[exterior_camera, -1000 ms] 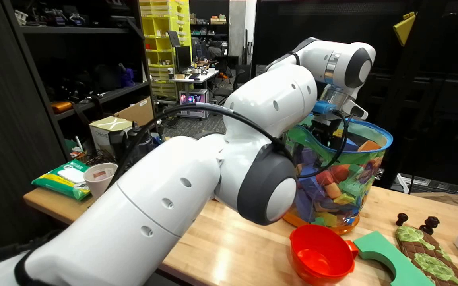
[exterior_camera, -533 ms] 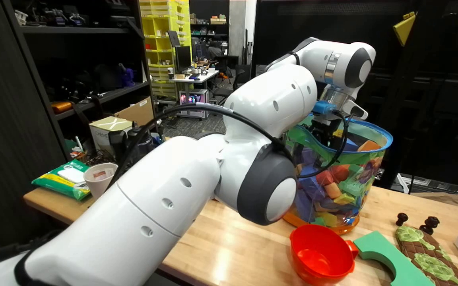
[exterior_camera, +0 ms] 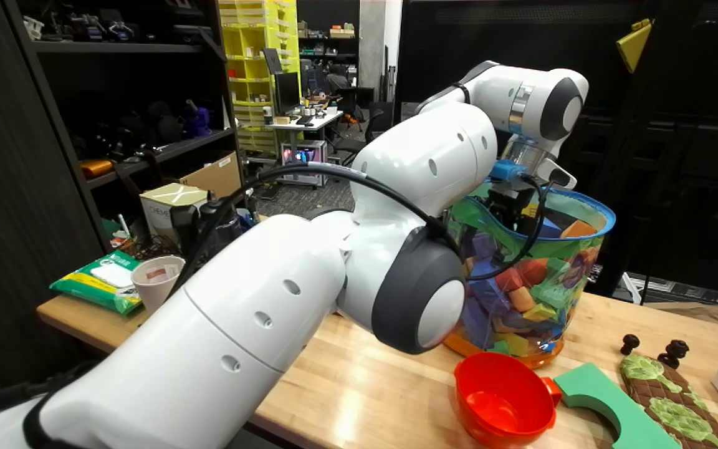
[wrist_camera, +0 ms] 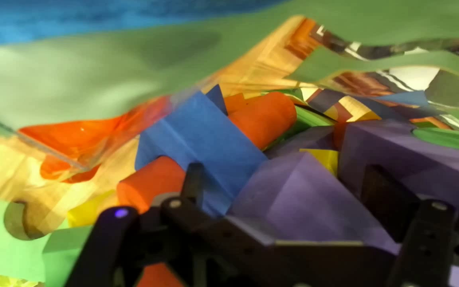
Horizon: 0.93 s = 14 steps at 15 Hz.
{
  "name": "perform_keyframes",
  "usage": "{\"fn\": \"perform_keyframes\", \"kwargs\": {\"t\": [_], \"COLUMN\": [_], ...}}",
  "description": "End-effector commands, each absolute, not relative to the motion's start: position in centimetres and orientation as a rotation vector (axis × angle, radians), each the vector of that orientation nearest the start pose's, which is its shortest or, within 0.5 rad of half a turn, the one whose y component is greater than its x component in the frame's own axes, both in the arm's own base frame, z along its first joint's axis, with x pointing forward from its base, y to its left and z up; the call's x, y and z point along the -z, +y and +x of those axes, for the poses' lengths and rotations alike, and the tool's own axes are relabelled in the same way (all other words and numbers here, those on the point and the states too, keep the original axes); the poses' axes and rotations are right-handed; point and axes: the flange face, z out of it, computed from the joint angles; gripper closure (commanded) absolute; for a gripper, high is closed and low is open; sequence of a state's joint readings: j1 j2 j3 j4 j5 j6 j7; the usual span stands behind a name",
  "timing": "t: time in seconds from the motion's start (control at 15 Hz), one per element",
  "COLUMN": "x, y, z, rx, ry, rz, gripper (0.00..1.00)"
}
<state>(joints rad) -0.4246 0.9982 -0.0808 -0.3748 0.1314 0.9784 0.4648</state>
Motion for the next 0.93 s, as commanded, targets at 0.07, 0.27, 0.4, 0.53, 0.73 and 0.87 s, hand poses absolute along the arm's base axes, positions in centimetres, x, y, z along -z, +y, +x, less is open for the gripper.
{"fn": "perform_keyframes", "kwargs": {"t": [0.07, 0.27, 0.4, 0.53, 0.73, 0.87], "x": [-46.1, -46.19, -46.26, -46.38, -46.49, -46.52], "y": [-29.47, -29.32, -29.2, -29.14, -29.17, -29.23], "z": [64.75, 64.84, 64.97, 65.13, 65.29, 65.31], "rx": [-0.587, -0.582, -0.573, -0.561, -0.542, -0.538], "ry": [1.312, 1.306, 1.304, 1.301, 1.3, 1.299], "rz": [-2.733, -2.738, -2.745, -2.753, -2.769, -2.776], "gripper": [0.0, 0.25, 0.31, 0.46, 0.55, 0.61]}}
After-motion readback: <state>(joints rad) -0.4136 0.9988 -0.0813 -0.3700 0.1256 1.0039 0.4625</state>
